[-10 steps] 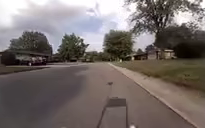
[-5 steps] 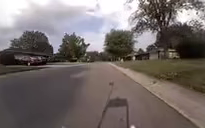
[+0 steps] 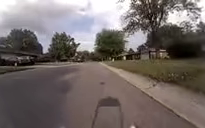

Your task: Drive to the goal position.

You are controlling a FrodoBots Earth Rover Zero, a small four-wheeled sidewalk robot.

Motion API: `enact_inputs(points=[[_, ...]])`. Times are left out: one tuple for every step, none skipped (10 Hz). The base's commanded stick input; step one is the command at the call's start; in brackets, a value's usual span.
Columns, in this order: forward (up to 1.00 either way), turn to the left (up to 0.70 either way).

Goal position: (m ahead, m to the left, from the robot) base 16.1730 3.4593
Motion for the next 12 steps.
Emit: enact_inputs(points=[[1.00,0.00],[1.00,0.00],[1.00,0.00],[1.00,0.00],[1.00,0.00],[1.00,0.00],[1.00,0.00],[1.00,0.00],[1.00,0.00],[1.00,0.00],[1.00,0.01],[1.00,0.07]])
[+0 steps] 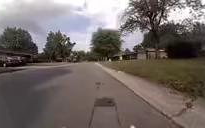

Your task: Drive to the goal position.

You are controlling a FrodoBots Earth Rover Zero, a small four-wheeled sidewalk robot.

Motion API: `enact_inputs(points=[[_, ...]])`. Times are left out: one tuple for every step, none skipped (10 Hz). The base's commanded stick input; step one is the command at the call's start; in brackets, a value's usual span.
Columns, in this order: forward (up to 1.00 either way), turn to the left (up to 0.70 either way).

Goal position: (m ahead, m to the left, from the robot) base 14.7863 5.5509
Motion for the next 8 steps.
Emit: enact_inputs(points=[[1.00,0.23],[1.00,0.38],[1.00,0.40],[1.00,0.40],[1.00,0.29],[1.00,0.00],[1.00,0.00],[1.00,0.00]])
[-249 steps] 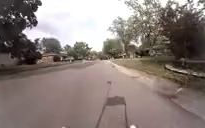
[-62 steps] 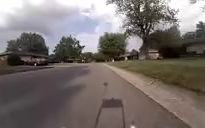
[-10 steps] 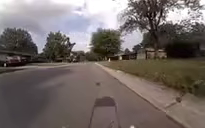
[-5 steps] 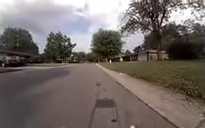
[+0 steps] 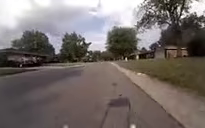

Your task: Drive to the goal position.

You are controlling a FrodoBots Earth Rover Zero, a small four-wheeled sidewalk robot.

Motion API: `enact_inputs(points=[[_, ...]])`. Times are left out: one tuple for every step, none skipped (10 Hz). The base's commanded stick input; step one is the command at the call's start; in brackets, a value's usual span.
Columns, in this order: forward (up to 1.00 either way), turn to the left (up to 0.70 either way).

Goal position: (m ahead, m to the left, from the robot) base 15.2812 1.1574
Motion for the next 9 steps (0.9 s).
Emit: enact_inputs(points=[[1.00,0.01],[1.00,0.02],[1.00,0.02],[1.00,0.02],[1.00,0.00],[1.00,0.01],[1.00,0.02],[1.00,0.02],[1.00,0.01]])
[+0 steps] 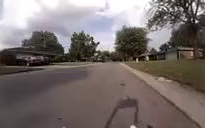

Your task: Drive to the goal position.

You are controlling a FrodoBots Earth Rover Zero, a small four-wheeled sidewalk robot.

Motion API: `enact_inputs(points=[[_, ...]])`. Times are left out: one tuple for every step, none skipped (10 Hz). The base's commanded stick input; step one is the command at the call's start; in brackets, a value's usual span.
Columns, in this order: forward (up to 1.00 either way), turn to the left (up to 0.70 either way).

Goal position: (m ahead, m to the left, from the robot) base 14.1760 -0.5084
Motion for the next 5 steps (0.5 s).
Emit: enact_inputs(points=[[1.00,0.00],[1.00,0.00],[1.00,0.00],[1.00,0.00],[1.00,-0.21]])
